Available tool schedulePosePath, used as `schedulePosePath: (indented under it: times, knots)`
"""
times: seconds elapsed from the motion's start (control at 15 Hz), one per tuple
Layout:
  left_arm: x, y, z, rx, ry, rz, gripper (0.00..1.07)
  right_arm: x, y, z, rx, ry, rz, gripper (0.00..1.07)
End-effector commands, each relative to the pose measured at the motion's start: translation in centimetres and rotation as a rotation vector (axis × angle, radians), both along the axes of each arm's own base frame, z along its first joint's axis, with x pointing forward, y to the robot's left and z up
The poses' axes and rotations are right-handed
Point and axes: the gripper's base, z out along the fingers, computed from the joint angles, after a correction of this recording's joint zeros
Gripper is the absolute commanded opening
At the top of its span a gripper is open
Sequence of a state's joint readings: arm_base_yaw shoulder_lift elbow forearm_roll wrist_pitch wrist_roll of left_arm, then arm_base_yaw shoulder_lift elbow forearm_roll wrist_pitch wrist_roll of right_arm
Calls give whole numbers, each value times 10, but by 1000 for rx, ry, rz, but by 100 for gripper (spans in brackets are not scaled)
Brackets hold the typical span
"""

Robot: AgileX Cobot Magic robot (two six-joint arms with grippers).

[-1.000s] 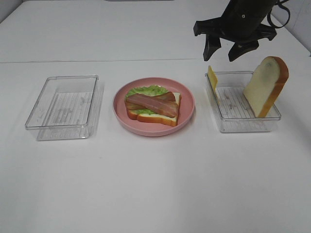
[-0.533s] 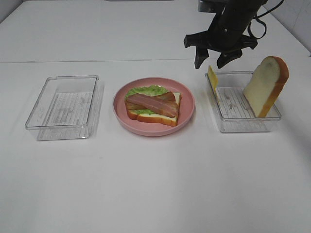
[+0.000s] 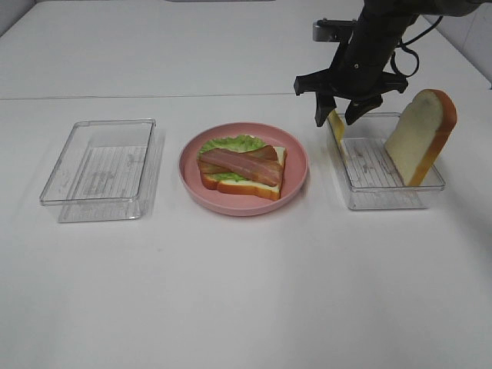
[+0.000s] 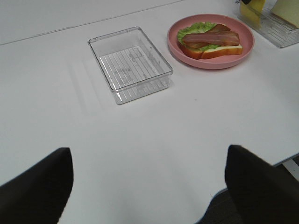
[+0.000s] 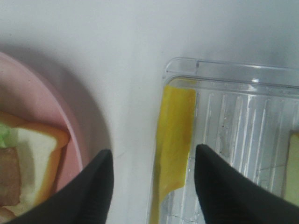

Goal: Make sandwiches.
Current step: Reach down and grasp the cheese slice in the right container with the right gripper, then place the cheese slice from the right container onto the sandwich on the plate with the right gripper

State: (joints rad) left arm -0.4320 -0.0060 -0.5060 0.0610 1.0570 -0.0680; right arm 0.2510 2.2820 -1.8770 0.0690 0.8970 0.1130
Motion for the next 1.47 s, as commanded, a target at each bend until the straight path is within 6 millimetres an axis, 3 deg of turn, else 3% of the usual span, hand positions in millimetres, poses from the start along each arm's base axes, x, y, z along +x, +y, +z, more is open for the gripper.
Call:
schedulePosePath:
  times: [0.07,0.33,0.4,0.47,0.6,0.87,0.93,1.27,1.47]
  knots:
    - [-2,1,-1,-18,-21,-3,84,0,-9,-4,7,40,-31,47]
    - [-2,1,-1,-18,-21,-3,84,0,-8,-4,13,50,-32,30]
    - [-2,1,-1,-18,-21,-3,84,-1,-9,-4,9,56,-17,19]
    - [-2,1,-1,-18,-21,-3,84,-1,-8,-4,8,56,-11,17]
    - [-2,1,-1,-18,-21,-3,84,-2,-7,-4,26,61,9,1]
    - [-2,1,-1,-18,-21,-3,84,-3,-5,0,43,62,14,0]
    - [-2,1,-1,-18,-21,-3,84,-4,-5,7,46,52,15,0]
    - [-2,1,-1,-18,-21,-3,84,-23,0,79,138,-39,45,0]
    - [-2,1,-1,-18,-21,-3,84,-32,15,92,268,-28,130,0]
